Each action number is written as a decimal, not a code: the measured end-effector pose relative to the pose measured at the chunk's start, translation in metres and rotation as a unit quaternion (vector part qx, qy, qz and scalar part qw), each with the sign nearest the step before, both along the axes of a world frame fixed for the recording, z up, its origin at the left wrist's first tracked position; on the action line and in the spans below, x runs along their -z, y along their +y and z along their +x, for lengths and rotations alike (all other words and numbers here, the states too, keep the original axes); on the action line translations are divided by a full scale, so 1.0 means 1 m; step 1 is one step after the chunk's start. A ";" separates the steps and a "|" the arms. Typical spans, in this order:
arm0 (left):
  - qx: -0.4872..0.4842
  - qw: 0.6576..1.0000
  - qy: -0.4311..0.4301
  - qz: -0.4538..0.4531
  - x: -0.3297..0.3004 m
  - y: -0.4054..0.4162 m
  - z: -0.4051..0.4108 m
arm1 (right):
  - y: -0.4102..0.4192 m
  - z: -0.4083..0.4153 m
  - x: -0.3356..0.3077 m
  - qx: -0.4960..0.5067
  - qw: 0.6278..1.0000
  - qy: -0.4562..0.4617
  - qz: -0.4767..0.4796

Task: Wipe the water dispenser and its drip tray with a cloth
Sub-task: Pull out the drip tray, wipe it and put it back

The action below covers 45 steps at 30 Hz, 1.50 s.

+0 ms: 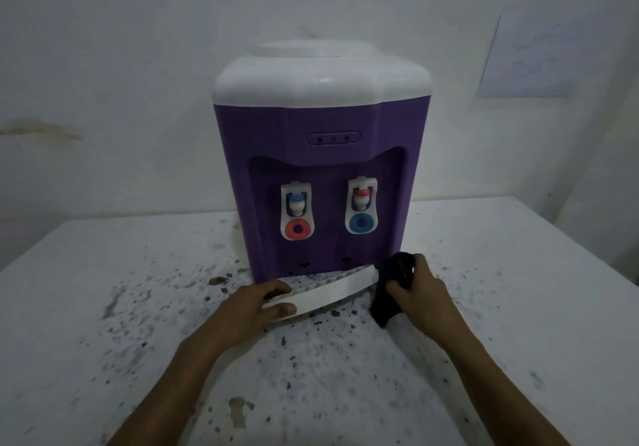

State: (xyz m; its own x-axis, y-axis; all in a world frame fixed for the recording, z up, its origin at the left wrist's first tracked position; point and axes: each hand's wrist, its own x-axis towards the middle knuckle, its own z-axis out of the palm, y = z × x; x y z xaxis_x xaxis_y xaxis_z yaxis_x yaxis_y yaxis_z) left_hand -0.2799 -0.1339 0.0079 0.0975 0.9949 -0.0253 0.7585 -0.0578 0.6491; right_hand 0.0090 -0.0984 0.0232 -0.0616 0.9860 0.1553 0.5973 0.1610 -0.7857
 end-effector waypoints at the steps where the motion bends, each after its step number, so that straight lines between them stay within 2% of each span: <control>1: 0.000 1.000 0.003 -0.001 0.000 0.000 0.000 | 0.001 0.001 0.000 -0.002 1.000 -0.021 0.006; 5: -0.001 1.000 -0.001 -0.002 -0.001 -0.001 0.000 | 0.011 -0.002 -0.004 0.020 0.995 -0.095 0.032; 12: -0.010 1.000 -0.015 -0.006 0.000 0.000 -0.001 | 0.014 -0.021 0.007 0.065 0.990 -0.085 0.087; 16: -0.011 1.000 -0.021 -0.008 0.001 0.001 -0.001 | 0.006 -0.029 0.013 0.028 0.993 -0.033 0.110; 24: -0.011 0.999 -0.033 -0.001 0.001 -0.001 -0.005 | -0.037 -0.063 0.022 -0.124 0.977 -0.093 0.146; 26: -0.011 0.999 -0.035 -0.003 0.002 -0.001 -0.006 | -0.036 -0.059 0.022 -0.136 0.977 -0.079 0.143; 32: -0.014 0.999 -0.029 -0.001 0.004 0.000 -0.007 | 0.015 -0.033 0.025 0.025 0.993 0.028 0.113; 35: -0.014 1.000 -0.024 -0.003 0.005 0.001 -0.006 | 0.023 -0.033 0.025 0.042 0.992 0.036 0.113; 39: -0.006 1.000 -0.023 -0.005 0.004 0.002 -0.007 | 0.000 -0.058 0.025 -0.005 0.985 -0.038 0.169; 45: -0.012 0.999 -0.031 0.000 0.006 0.002 -0.006 | -0.037 -0.091 0.021 -0.132 0.956 -0.117 0.236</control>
